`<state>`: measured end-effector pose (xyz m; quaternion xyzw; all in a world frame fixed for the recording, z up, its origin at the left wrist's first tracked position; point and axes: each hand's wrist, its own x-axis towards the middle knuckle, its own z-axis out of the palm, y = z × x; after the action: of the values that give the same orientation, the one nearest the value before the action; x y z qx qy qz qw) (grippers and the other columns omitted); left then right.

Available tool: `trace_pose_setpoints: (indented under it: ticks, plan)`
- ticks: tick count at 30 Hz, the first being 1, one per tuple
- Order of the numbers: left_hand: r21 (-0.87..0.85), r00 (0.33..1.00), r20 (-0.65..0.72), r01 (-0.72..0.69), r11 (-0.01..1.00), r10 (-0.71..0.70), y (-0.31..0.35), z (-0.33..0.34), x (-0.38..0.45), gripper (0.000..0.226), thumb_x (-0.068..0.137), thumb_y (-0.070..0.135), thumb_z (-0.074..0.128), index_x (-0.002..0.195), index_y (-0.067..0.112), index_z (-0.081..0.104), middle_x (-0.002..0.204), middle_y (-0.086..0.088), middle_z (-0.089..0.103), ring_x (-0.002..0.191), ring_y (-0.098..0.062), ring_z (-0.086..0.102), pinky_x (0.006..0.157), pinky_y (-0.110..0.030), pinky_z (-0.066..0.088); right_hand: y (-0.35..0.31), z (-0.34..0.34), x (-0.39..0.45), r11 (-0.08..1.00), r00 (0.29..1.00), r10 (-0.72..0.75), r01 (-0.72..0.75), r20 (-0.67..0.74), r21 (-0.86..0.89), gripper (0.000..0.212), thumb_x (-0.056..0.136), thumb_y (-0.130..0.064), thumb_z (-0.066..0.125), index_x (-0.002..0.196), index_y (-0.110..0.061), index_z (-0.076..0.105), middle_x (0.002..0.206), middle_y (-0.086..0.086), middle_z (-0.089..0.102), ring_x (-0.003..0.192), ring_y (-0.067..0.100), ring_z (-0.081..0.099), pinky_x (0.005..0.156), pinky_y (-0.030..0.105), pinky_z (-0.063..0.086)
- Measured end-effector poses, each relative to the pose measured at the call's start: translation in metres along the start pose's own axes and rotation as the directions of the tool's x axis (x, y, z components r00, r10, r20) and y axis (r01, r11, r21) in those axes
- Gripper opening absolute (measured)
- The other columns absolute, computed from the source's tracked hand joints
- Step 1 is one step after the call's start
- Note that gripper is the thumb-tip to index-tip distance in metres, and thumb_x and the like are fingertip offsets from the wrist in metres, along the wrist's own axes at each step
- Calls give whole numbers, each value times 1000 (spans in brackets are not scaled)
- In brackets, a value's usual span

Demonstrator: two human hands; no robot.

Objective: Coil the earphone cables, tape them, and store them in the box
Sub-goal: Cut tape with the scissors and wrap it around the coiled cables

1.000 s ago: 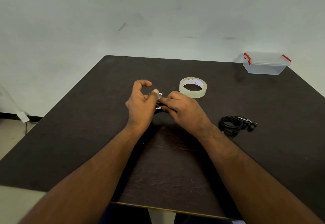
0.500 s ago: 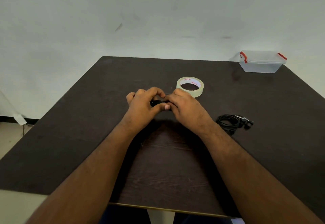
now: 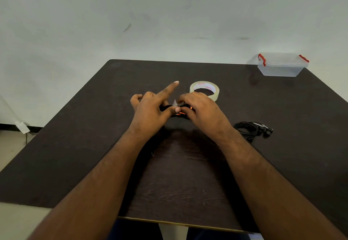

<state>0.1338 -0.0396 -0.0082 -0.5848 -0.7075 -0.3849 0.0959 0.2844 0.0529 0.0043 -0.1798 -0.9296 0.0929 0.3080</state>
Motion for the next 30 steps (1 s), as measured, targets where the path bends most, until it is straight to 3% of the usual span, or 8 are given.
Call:
trace_pose_setpoints:
  ticks: [2, 6, 11, 17, 19, 22, 25, 30]
  plan:
    - [-31, 1000, -5, -15, 999, 15, 2, 0, -1, 60, 82, 54, 65, 137, 52, 40, 78, 17, 62, 89, 2, 47, 96, -35, 18, 0, -2, -1, 1000, 999, -11, 11, -32, 0, 9, 89, -13, 60, 97, -11, 63, 89, 5, 65, 82, 24, 58, 74, 37, 49]
    - [-95, 997, -53, -66, 993, 62, 2, 0, -2, 37, 80, 52, 65, 116, 47, 62, 76, 24, 56, 87, 3, 45, 88, -34, 20, 2, -5, -3, 999, 998, -18, 16, -61, -33, 7, 87, -11, 63, 91, -7, 67, 84, 8, 65, 79, 26, 59, 71, 36, 50]
    - [-111, 998, -59, 6, 994, -13, 2, 0, -2, 25, 76, 55, 67, 96, 41, 72, 76, 19, 59, 89, 1, 46, 86, -31, 19, 1, -6, -4, 995, 995, -64, 58, -76, -86, 5, 85, -8, 65, 88, -7, 69, 82, 7, 66, 76, 26, 60, 71, 37, 50]
    - [-113, 978, 161, 153, 982, -134, 7, 1, 1, 16, 86, 52, 59, 84, 40, 70, 72, 18, 65, 91, 0, 52, 92, -37, 26, 7, -1, -6, 984, 987, -109, 90, -122, -153, 9, 88, -16, 63, 94, -15, 69, 87, 1, 67, 79, 23, 59, 67, 37, 52]
    - [-297, 935, 284, 297, 907, -213, 7, 1, 3, 20, 82, 51, 60, 79, 35, 71, 70, 13, 67, 77, 0, 58, 95, -43, 38, 9, -1, -6, 989, 982, -101, 82, -161, -122, 9, 87, -19, 62, 94, -17, 68, 87, -2, 67, 80, 23, 59, 65, 37, 52]
    - [-592, 885, 413, 440, 675, -216, 14, -6, 3, 18, 88, 24, 65, 73, 16, 70, 65, 5, 65, 65, -5, 57, 73, -26, 46, 9, -4, -6, 991, 975, -125, 115, -183, -61, 6, 87, -17, 64, 91, -15, 67, 86, -2, 68, 79, 22, 59, 69, 37, 50]
    - [-698, 888, 415, 451, 556, -199, 17, -10, 3, 31, 92, 9, 58, 64, 17, 68, 63, -2, 58, 66, -11, 54, 65, -17, 45, 9, -6, -4, 987, 964, -155, 159, -218, 0, 8, 83, -6, 69, 90, -10, 69, 86, 0, 69, 79, 21, 60, 72, 35, 49]
    - [-746, 875, 434, 482, 460, -214, 17, -7, 4, 36, 91, 11, 56, 59, 19, 69, 60, -3, 53, 65, -14, 52, 67, -22, 42, 11, -7, -5, 985, 959, -165, 172, -229, 8, 14, 80, -3, 71, 93, -8, 70, 88, -1, 70, 79, 20, 61, 72, 35, 50]
